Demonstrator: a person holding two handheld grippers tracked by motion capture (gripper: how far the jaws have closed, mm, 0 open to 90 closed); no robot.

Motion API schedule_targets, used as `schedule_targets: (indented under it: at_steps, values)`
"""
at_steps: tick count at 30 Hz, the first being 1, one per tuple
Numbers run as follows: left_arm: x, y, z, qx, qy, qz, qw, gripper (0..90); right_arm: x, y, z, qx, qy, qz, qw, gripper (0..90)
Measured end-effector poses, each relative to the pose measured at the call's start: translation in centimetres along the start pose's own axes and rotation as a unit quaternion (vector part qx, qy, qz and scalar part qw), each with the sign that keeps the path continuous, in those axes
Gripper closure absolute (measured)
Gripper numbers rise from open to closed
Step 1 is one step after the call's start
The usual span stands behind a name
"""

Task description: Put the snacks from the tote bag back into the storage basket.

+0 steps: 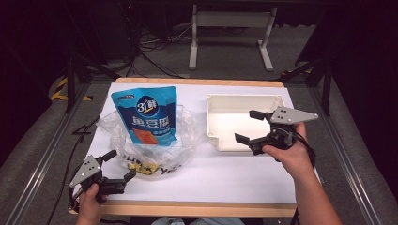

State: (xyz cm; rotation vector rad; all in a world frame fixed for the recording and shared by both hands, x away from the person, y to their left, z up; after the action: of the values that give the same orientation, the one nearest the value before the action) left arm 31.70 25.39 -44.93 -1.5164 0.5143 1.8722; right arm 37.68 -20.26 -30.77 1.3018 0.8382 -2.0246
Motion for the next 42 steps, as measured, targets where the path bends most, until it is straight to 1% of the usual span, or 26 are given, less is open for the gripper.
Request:
schedule_targets:
  at_steps: [1, 4, 5, 8, 11, 13, 17, 19, 22, 25, 26, 30, 32, 39, 42]
  values:
    - [0.0, 0.0, 0.0, 0.000, 0.000, -0.001, 1.0000, 0.2, -0.3, -0.1, -0.5, -0.002, -0.002, 0.002, 1.0000, 6.3]
    - [0.0, 0.0, 0.0, 0.001, 0.000, -0.001, 1.0000, 0.2, -0.5, -0.2, -0.9, -0.006, -0.003, 0.002, 1.0000, 6.3]
    - [0.0, -0.1, 0.0, 0.002, 0.000, -0.001, 1.0000, 0.2, -1.0, -0.5, -1.9, -0.017, -0.006, 0.002, 0.9998, 6.3]
    - [0.0, -0.1, 0.0, 0.003, 0.000, -0.002, 1.0000, 0.2, -1.5, -0.8, -3.1, -0.023, -0.013, 0.009, 0.9996, 6.3]
    - [0.0, -0.1, 0.1, 0.001, -0.001, -0.001, 1.0000, 0.2, -1.8, -1.2, -4.1, -0.027, -0.010, 0.019, 0.9994, 4.9]
    - [0.0, -0.1, 0.1, 0.002, -0.003, -0.002, 1.0000, 0.2, -2.0, -1.5, -4.8, -0.032, -0.007, 0.016, 0.9994, 4.9]
    - [0.0, 0.0, 0.1, 0.002, 0.001, -0.002, 1.0000, 0.2, -2.6, -2.0, -6.2, -0.044, -0.001, 0.011, 0.9990, 4.9]
    - [0.0, 0.0, 0.1, 0.002, 0.001, -0.002, 1.0000, 0.2, -2.8, -2.2, -6.7, -0.051, -0.004, 0.011, 0.9986, 4.9]
    - [0.0, -0.1, 0.1, 0.002, -0.002, -0.003, 1.0000, 0.2, -3.2, -2.5, -7.8, -0.055, -0.011, 0.019, 0.9982, 4.9]
    - [0.0, -0.1, 0.2, 0.002, -0.001, -0.002, 1.0000, 0.2, -3.5, -2.8, -8.7, -0.064, -0.013, 0.019, 0.9977, 4.9]
    - [0.0, -0.1, 0.2, 0.003, -0.001, -0.002, 1.0000, 0.2, -3.5, -2.8, -8.7, -0.064, -0.013, 0.019, 0.9977, 4.9]
    - [0.0, -0.1, 0.2, 0.002, -0.001, -0.002, 1.0000, 0.2, -3.9, -3.0, -10.1, -0.078, -0.006, 0.013, 0.9968, 4.9]
    - [0.0, -0.2, 0.2, 0.001, 0.003, -0.001, 1.0000, 0.2, -4.1, -3.0, -10.7, -0.080, -0.005, 0.014, 0.9967, 4.9]
    - [0.0, -0.2, 0.2, 0.000, 0.004, 0.000, 1.0000, 0.2, -4.5, -2.9, -12.9, -0.082, -0.020, 0.016, 0.9963, 4.9]
    - [0.0, -0.2, 0.2, 0.000, 0.005, 0.000, 1.0000, 0.2, -4.6, -2.8, -13.9, -0.084, -0.022, 0.011, 0.9961, 4.9]
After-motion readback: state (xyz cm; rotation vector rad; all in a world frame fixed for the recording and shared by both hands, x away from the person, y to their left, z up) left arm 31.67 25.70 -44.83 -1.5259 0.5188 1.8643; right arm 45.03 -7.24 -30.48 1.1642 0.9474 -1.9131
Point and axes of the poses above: each handheld gripper's, and its own axes: z roughly backward along the jaws, x roughly out of its underside, y roughly to its right, the point moved 3 cm from there along -z, roughly forward along the jaws, and after that the axes turned 13 degrees about -z, right-handed, at the moved point
